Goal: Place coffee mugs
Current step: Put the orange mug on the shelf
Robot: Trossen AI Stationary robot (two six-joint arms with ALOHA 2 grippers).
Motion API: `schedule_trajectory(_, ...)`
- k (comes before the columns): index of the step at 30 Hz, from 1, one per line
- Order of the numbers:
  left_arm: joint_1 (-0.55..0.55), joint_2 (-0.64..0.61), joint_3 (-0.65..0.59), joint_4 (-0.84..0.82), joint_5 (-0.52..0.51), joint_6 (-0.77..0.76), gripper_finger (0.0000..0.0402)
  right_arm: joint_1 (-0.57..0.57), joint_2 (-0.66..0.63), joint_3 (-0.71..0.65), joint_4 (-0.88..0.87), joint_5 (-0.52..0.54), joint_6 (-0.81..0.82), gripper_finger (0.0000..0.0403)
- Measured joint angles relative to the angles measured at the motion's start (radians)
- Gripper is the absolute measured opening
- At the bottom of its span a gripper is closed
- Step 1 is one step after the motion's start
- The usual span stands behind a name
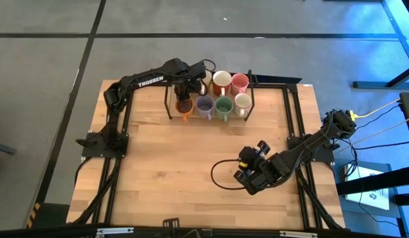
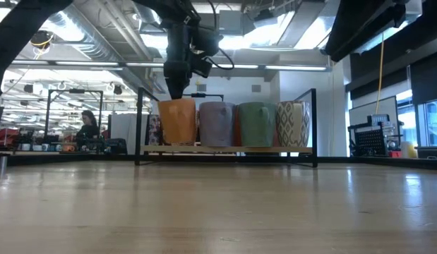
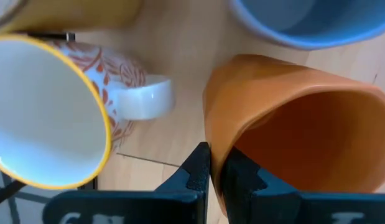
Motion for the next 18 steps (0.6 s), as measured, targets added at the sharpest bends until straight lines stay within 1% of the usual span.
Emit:
schedule_trajectory(7,0.0,0.0,0.0,0.012,0.0,0.053,0.0018,0.0,0.0,0.0,0.013,-0.001,0.0,0.0147)
schedule_trajectory(18,0.005,0.018,0.0,0.012,0.017,0.062,0.0018,0.0,0.0,0.0,0.013,0.007,0.0,0.0147)
